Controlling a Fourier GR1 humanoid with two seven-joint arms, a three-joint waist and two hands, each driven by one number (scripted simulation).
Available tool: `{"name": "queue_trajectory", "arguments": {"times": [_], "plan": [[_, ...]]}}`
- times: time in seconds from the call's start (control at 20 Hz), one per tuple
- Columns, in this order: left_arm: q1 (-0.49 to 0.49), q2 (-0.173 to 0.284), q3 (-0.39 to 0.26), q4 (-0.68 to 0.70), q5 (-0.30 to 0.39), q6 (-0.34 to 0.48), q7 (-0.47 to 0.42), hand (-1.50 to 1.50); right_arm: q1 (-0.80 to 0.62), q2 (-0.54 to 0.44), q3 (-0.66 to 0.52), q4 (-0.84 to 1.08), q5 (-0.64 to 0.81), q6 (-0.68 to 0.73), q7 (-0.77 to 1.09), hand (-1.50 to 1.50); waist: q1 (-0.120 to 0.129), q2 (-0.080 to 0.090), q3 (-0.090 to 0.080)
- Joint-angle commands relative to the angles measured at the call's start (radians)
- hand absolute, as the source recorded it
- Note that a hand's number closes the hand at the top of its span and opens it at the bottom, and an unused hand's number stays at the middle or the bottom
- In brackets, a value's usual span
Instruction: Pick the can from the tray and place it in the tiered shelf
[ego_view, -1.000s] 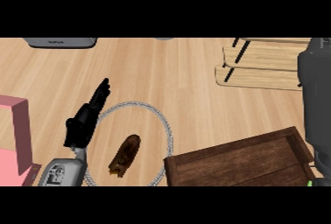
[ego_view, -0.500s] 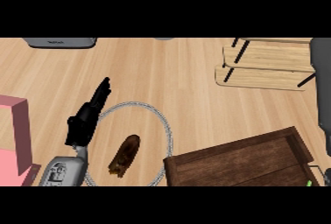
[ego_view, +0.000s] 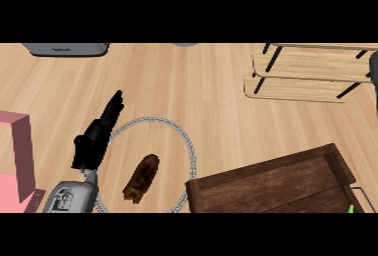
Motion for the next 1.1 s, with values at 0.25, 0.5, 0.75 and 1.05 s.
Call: {"name": "queue_trajectory", "arguments": {"times": [0.25, 0.5, 0.75, 1.05], "plan": [[0.041, 0.004, -0.029, -0.109, -0.001, -0.022, 0.069, 0.0, 0.032, 0.025, -0.046, -0.085, -0.16, -0.019, -0.018, -1.5, 0.002, 0.001, 0.0], [-0.029, 0.043, 0.055, 0.009, 0.04, -0.038, 0.011, 0.0, 0.012, -0.015, -0.034, -0.218, -0.25, 0.154, 0.037, -1.5, -0.009, 0.0, 0.0], [0.008, -0.015, -0.009, 0.023, -0.008, -0.002, -0.042, 0.0, 0.021, 0.015, -0.067, -0.229, -0.296, 0.018, -0.004, -1.5, -0.001, 0.004, 0.0], [-0.054, 0.017, 0.045, 0.071, 0.008, -0.002, -0.018, 0.0, 0.016, -0.06, -0.202, -0.384, -0.395, -0.005, 0.072, -1.5, -0.019, 0.001, 0.0]]}}
